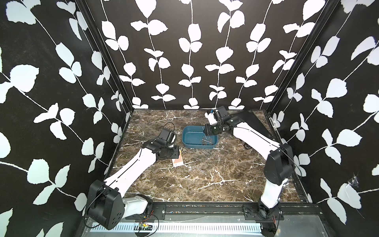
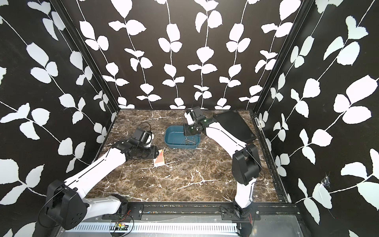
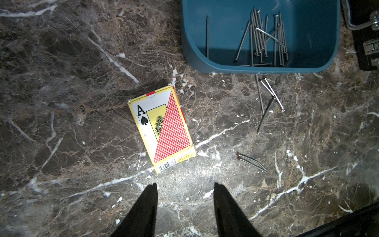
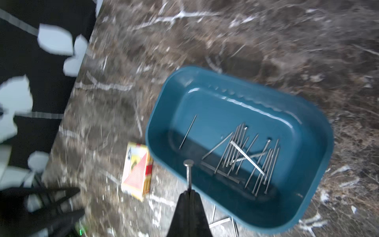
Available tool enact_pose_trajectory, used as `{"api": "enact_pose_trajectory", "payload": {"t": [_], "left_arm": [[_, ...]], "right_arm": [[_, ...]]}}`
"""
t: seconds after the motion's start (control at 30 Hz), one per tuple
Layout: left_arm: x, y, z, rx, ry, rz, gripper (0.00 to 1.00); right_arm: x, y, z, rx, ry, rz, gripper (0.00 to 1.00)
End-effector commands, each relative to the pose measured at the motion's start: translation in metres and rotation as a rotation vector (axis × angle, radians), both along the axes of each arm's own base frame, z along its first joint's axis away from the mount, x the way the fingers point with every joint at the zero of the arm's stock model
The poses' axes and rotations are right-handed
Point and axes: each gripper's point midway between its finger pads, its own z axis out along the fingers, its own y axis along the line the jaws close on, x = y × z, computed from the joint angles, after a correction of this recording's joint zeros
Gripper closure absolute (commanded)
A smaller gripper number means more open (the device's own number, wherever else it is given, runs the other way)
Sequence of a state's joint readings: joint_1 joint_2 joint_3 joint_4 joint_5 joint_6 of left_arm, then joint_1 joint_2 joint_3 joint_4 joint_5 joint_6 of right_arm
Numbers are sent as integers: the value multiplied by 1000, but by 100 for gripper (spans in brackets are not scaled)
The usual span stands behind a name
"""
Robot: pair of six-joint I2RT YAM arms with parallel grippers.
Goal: Put the nails on the desktop into the storage box
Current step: Place the nail in the storage box.
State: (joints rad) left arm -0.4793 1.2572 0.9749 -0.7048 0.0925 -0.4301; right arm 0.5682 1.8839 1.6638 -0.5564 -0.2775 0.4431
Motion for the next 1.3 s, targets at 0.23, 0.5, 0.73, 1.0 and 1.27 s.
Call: {"api": "enact_pose_trajectory", "payload": {"t": [0.23,0.5,0.73,1.0,1.27], "left_arm": [[-6,9,6,25,-1,-3,53],[-9,9,2,20,19,-6,53],[-7,2,-3,-6,32,-19,53],[-9,-1,-6,-32,26,-20,53],[-15,0,-9,-50,20,-15,52]], "right_arm": [[41,-26,-72,-147,71,-231,100],[39,-31,-106,-183,118,-239,100],[25,-41,-100,-205,121,-211,92],[-7,-61,-63,-216,79,-173,58],[-61,-38,-34,-134,17,48,58]]}}
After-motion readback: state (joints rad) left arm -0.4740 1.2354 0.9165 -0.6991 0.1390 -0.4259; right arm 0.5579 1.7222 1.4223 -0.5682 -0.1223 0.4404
